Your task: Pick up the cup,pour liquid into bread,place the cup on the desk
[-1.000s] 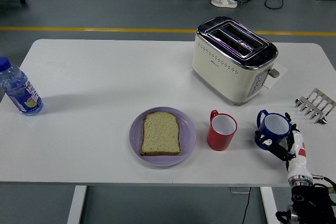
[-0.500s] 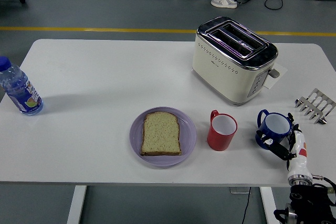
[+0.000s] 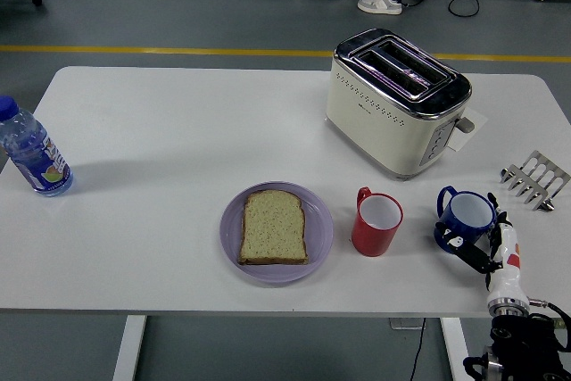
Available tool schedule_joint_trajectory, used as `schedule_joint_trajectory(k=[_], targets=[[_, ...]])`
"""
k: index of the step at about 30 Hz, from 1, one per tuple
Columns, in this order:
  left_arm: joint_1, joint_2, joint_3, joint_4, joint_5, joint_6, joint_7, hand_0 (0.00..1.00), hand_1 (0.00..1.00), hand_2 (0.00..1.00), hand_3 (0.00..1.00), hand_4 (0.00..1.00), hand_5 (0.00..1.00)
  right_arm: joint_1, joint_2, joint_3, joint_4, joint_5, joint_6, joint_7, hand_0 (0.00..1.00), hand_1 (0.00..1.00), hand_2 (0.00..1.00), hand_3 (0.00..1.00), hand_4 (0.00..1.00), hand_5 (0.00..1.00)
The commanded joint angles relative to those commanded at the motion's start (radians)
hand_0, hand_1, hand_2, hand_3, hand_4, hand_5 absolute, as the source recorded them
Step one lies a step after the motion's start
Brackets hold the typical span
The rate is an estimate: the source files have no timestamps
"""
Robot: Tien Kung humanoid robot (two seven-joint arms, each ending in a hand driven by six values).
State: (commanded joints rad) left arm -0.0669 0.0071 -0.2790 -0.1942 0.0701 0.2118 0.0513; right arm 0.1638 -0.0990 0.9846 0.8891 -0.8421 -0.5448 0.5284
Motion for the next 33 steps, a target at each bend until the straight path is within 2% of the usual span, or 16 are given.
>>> schedule_joint_trajectory(k=[11, 12, 17, 18, 29, 30, 33], targets=[[-0.006, 0.000, -0.009, -0.001, 0.000, 0.000, 0.000, 0.634, 0.647, 0.656, 0.509, 0.240, 0.847, 0.018, 0.001, -0.015, -0.025, 0.036, 0.014, 0.032, 0.862, 0.739, 0.815, 0.852, 0.909, 0.083], [-0.006, 0.000, -0.009, -0.001, 0.000, 0.000, 0.000, 0.634, 0.646, 0.656, 0.509, 0.240, 0.848, 0.019, 0.001, -0.016, -0.026, 0.038, 0.015, 0.033, 0.800, 0.707, 0.766, 0.812, 0.886, 0.053], [-0.008, 0.000, -0.010, -0.001, 0.000, 0.000, 0.000, 0.634, 0.646, 0.656, 0.509, 0.240, 0.848, 0.024, 0.001, -0.021, -0.035, 0.052, 0.025, 0.043, 0.800, 0.707, 0.766, 0.812, 0.886, 0.053], [-0.009, 0.000, -0.010, -0.001, 0.000, 0.000, 0.000, 0.634, 0.648, 0.656, 0.509, 0.240, 0.847, 0.025, 0.001, -0.021, -0.035, 0.054, 0.026, 0.044, 0.766, 0.675, 0.733, 0.801, 0.863, 0.028], [-0.009, 0.000, -0.012, -0.001, 0.000, 0.000, 0.000, 0.634, 0.647, 0.656, 0.509, 0.240, 0.848, 0.022, 0.000, -0.017, -0.025, 0.073, 0.035, 0.064, 0.735, 0.642, 0.698, 0.789, 0.865, 0.043], [-0.009, 0.000, -0.013, -0.001, 0.000, 0.000, 0.000, 0.635, 0.648, 0.656, 0.509, 0.240, 0.847, 0.020, -0.001, -0.013, -0.019, 0.073, 0.033, 0.066, 0.682, 0.609, 0.663, 0.758, 0.851, 0.036], [-0.009, 0.000, -0.013, -0.001, 0.001, 0.000, 0.000, 0.635, 0.648, 0.656, 0.509, 0.240, 0.847, 0.016, -0.003, -0.005, -0.007, 0.070, 0.031, 0.066, 0.682, 0.609, 0.663, 0.758, 0.851, 0.036]])
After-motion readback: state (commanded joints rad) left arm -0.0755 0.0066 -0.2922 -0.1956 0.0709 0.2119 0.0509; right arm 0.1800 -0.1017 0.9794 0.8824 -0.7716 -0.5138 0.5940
